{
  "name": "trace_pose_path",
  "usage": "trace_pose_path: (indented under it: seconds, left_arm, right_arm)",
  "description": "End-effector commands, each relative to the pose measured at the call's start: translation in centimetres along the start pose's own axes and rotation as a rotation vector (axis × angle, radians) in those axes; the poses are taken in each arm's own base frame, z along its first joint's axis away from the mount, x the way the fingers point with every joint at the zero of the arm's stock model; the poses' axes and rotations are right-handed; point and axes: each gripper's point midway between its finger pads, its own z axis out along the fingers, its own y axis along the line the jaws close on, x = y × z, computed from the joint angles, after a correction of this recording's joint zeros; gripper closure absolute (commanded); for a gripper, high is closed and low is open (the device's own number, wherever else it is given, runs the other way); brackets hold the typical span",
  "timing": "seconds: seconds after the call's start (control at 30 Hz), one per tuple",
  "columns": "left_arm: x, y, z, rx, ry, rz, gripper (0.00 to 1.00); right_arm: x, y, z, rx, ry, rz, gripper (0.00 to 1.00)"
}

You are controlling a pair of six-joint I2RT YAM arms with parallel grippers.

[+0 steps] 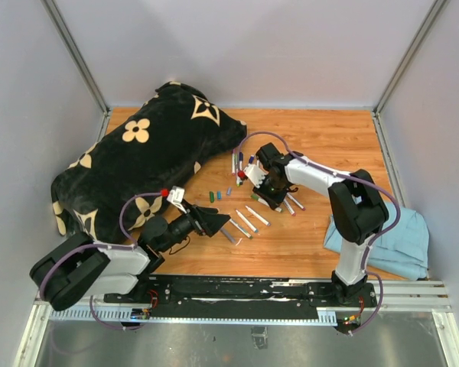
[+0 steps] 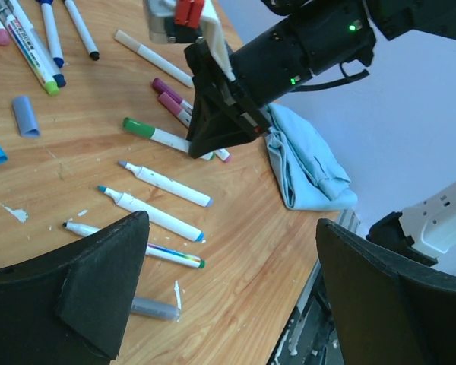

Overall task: Open the pen caps
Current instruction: Pick up the pen from the center of the board.

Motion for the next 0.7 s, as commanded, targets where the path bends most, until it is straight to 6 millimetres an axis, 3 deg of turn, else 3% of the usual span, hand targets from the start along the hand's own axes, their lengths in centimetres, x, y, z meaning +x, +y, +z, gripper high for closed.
trace_pose_path:
  seconds: [0.0, 0.2, 0.37, 0.67]
  left_arm:
    - [-1.6, -1.8, 1.9, 0.069, -0.049, -0.009, 0.06]
    - [-1.8, -0.6, 4.1, 0.015, -0.051, -0.01, 0.07]
    - [-2.5, -0.3, 5.8, -0.001, -0.075, -0.012, 0.07]
    - [-5.6, -0.9, 7.6, 0.026, -0.226, -0.009, 0.06]
  right_arm:
    - [-0.8, 0.5, -1.9, -0.013, -0.077, -0.013, 0.99]
    - [-1.6, 0.5, -3.6, -0.027, -0.162, 0.003, 0.99]
    - [-3.1, 1.2, -6.5, -0.042, -0.294, -0.005, 0.99]
    - [-5.2, 4.1, -10.5, -0.155, -0.478, -0.033, 0.99]
